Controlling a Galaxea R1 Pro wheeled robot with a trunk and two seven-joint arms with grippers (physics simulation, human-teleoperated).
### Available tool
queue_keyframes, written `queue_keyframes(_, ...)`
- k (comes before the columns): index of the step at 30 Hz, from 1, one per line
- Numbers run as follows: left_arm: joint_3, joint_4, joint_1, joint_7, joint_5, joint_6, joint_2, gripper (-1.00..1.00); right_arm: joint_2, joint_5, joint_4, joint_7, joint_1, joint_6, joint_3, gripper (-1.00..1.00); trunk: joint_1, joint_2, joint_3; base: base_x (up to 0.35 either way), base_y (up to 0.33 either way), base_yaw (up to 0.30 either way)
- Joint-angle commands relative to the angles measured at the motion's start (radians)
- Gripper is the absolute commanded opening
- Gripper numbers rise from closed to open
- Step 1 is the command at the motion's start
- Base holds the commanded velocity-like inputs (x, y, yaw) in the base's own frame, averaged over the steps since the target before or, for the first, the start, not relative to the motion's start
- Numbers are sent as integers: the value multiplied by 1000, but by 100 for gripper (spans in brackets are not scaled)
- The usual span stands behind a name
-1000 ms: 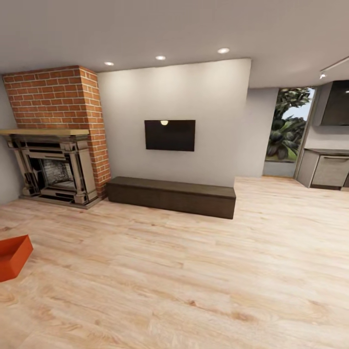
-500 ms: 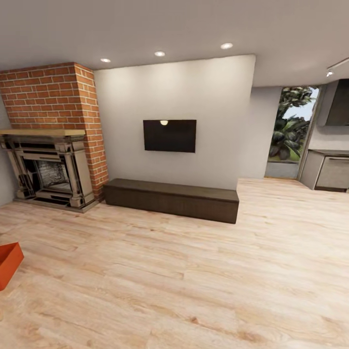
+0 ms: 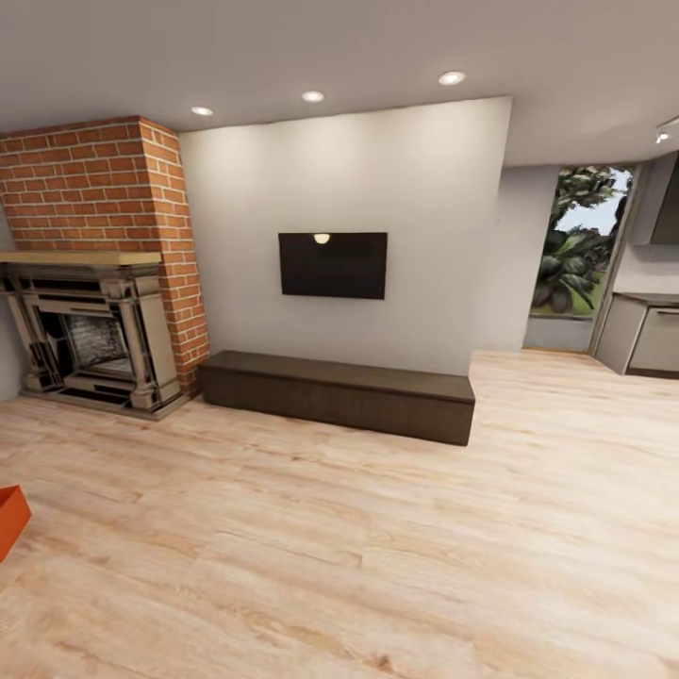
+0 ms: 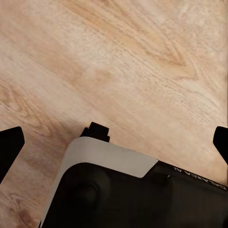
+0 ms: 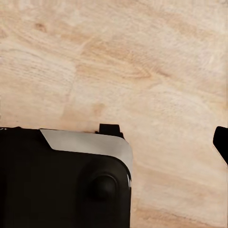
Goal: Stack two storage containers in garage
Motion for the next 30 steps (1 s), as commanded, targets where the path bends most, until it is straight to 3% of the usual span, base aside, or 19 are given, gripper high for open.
queue_keyframes(1,8,0,-1,2,0,-3,0,100,0,-9,3,-1,-1,-6,9,100,1,-1,-1,322,0,186)
queue_keyframes(30,8,0,-1,2,1,-1,1,100,-2,-9,3,1,-1,-4,10,100,1,-1,-1,322,0,261)
